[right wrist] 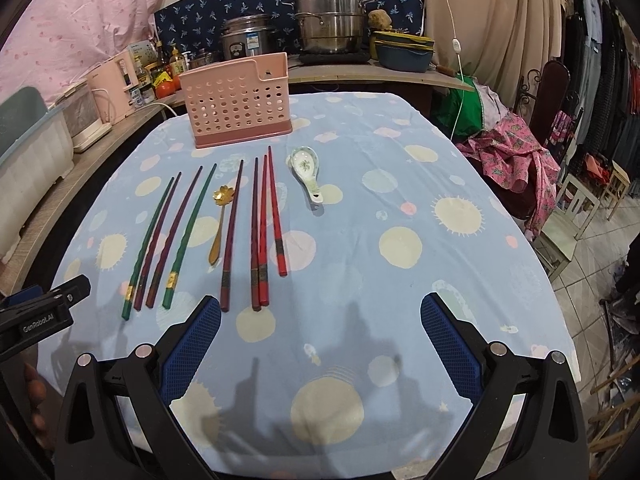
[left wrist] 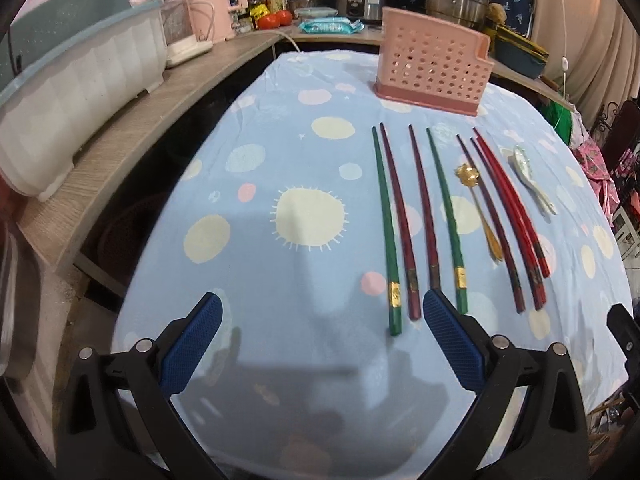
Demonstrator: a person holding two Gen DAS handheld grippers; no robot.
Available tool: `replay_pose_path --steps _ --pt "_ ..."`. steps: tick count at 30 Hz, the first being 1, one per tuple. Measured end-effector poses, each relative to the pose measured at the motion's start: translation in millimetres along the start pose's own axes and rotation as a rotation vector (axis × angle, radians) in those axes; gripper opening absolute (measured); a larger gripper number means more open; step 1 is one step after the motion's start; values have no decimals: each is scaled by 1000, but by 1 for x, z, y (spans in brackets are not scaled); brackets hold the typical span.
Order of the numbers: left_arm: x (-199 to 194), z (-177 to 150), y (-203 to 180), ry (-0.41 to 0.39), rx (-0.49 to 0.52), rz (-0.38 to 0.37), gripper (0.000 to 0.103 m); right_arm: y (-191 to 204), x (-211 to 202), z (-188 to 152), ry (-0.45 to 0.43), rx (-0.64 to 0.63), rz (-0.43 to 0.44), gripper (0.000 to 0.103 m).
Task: Organize utensils
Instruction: 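Grasp the green chopstick with the left tool while the right tool grasps the white ceramic spoon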
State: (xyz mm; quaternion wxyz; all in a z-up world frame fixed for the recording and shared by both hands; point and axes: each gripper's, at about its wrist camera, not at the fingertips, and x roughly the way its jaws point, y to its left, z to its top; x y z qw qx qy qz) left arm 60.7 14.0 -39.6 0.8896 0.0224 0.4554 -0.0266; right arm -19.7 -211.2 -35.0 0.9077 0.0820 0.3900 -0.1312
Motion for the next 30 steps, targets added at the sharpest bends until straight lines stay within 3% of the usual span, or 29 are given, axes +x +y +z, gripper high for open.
replay_pose_path --steps 3,7,14,19,23,26,30 --pt "21 4 -3 28 10 4 95 -2 11 6 10 8 1 96" --pt "40 4 -5 66 19 -15 84 -4 22 13 18 17 6 96" --pt "51 3 -8 93 26 -66 77 -2 37 19 43 27 23 96" --pt "49 0 -12 96 40 -97 63 0 45 19 70 27 39 86" --pt "48 -3 -15 89 63 -86 59 0 50 18 87 32 48 79" --pt "48 -3 -12 82 61 -76 48 -1 54 18 96 34 52 72" --pt "48 0 -7 83 46 -74 26 -4 63 21 108 34 59 58"
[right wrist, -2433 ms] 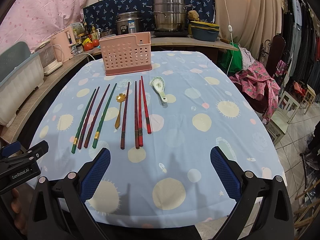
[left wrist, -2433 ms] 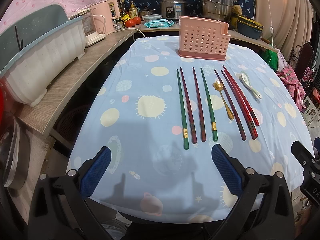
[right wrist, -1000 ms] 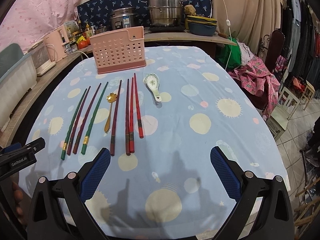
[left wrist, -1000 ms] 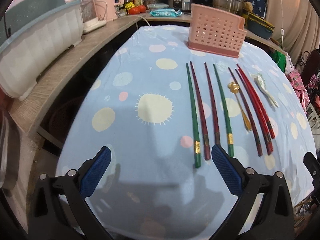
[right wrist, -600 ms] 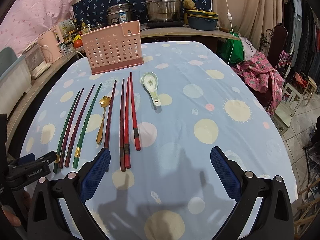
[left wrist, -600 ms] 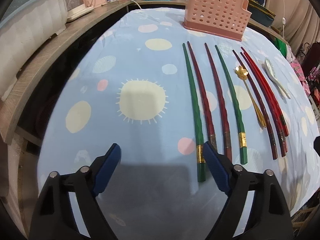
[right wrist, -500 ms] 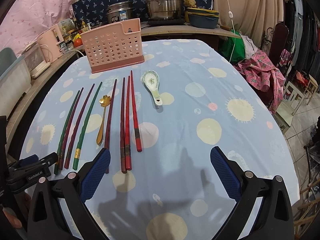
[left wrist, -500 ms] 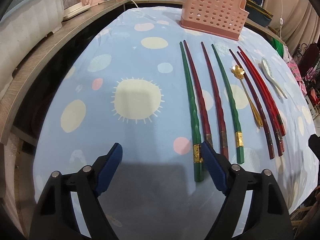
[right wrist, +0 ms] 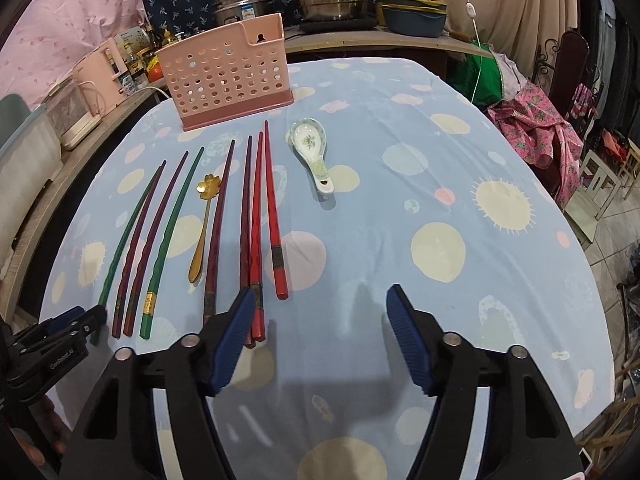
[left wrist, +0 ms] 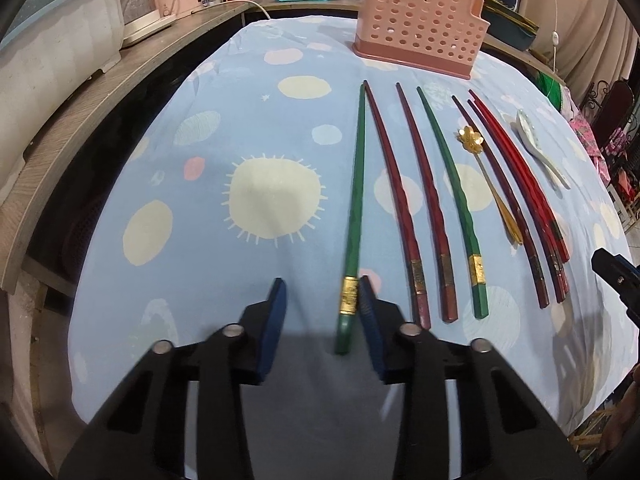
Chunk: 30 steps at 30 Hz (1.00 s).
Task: Organize utensils
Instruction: 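Grasp the green chopstick with the left tool while the right tool grasps the white ceramic spoon, then lift the green chopstick with the left tool while the right tool carries the spoon toward the pink basket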
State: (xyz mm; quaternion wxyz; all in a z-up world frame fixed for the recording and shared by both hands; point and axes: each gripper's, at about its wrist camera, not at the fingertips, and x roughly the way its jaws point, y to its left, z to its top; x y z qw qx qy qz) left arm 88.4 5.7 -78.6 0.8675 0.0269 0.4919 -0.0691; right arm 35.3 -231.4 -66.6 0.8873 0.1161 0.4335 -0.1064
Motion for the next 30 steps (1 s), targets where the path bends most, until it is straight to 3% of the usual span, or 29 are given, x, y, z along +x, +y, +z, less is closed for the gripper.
replay_pose_path --steps 3,16,30 --pt "1 4 4 7 -12 -13 11 -3 6 9 -9 -4 -1 48" --pt "6 10 6 26 -22 -25 10 -13 50 76 -54 35 100 10" --pt "7 9 5 21 -11 -21 10 -18 90 81 12 69 148 8"
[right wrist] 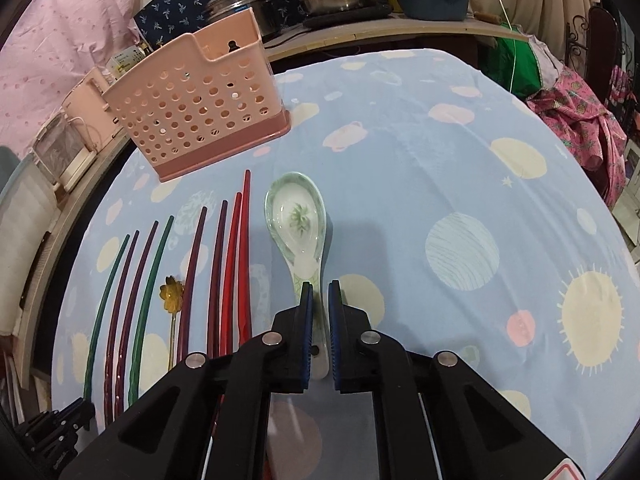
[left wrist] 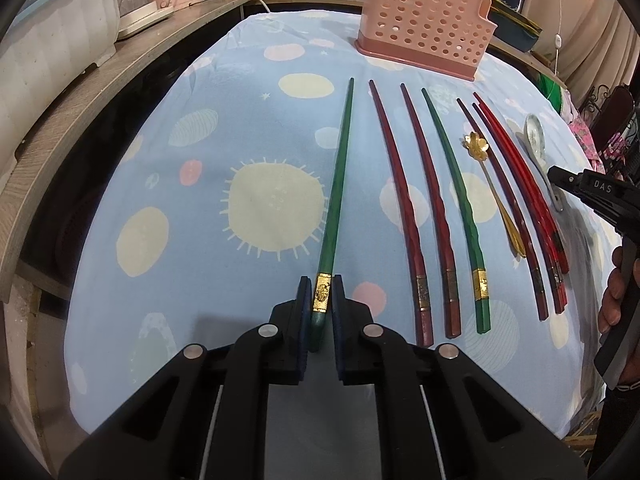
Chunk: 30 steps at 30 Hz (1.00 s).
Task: Organize utensils
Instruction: 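Lift the green chopstick with the left tool while the right tool carries the spoon toward the pink basket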
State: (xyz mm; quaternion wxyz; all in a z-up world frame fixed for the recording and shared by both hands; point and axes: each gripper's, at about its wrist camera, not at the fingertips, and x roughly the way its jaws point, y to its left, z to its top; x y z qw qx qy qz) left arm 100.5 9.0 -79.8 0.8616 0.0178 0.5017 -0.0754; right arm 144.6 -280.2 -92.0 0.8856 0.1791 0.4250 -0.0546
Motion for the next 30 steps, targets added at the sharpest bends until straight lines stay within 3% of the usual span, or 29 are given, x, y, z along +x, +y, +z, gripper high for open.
replay_pose_path --steps 12,19,30 --pt "0 0 0 -9 -1 -4 10 6 4 -10 5 -5 26 12" --pt "-2 -2 5 -12 -16 -30 10 7 -1 -16 -1 -8 21 9" --pt "-25 -11 11 -43 -39 -95 7 2 -52 -30 -51 9 -2 8"
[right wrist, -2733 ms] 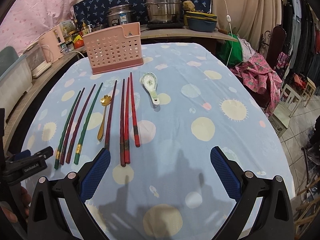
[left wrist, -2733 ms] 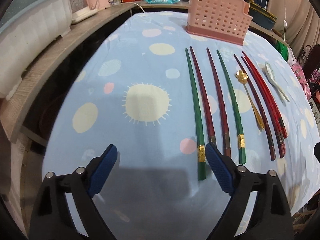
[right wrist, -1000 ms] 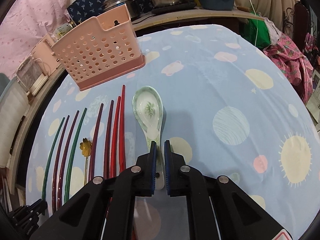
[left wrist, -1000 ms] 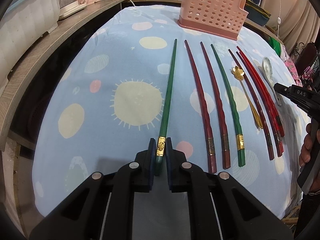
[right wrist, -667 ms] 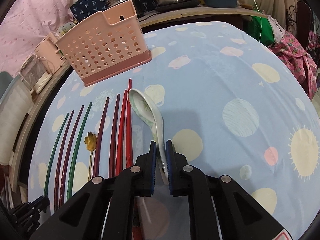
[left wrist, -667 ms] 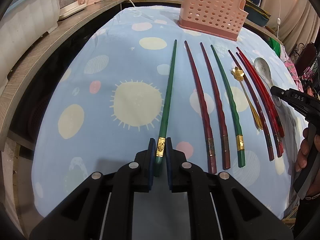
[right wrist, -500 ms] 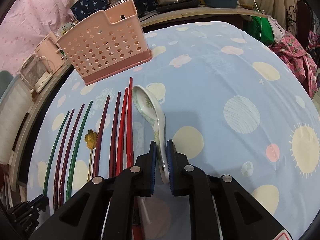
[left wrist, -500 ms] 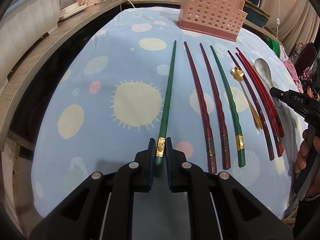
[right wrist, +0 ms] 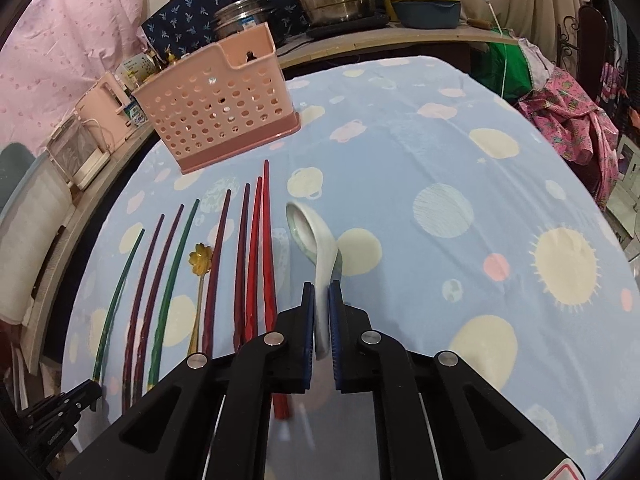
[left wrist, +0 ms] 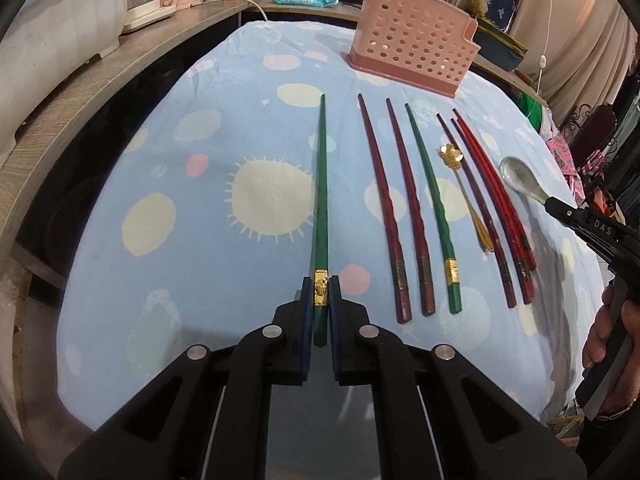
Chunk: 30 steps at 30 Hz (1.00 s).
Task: Organize utensils
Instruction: 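Lift the green chopstick with the left tool while the right tool carries the spoon toward the pink basket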
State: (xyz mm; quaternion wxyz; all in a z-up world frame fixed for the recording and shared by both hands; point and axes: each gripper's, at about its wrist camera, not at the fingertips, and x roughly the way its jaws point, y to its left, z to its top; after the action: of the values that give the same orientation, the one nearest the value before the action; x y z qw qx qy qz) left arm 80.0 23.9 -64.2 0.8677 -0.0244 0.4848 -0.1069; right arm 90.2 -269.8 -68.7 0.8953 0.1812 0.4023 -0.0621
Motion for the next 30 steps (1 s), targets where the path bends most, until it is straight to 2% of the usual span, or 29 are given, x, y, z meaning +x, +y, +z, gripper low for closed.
replay_pose_path --steps 6,14,21,30 --pt "-30 4 3 -69 -6 -16 7 0 -37 5 -60 -3 -11 7" --pt "-79 32 8 -207 -13 -32 7 5 -78 17 -144 -29 -15 7" --pt "-118 80 5 -343 11 -36 7 13 -94 36 -191 -55 -3 6" --pt "-158 161 -9 -505 57 -20 7 23 -90 82 -213 -67 58 6"
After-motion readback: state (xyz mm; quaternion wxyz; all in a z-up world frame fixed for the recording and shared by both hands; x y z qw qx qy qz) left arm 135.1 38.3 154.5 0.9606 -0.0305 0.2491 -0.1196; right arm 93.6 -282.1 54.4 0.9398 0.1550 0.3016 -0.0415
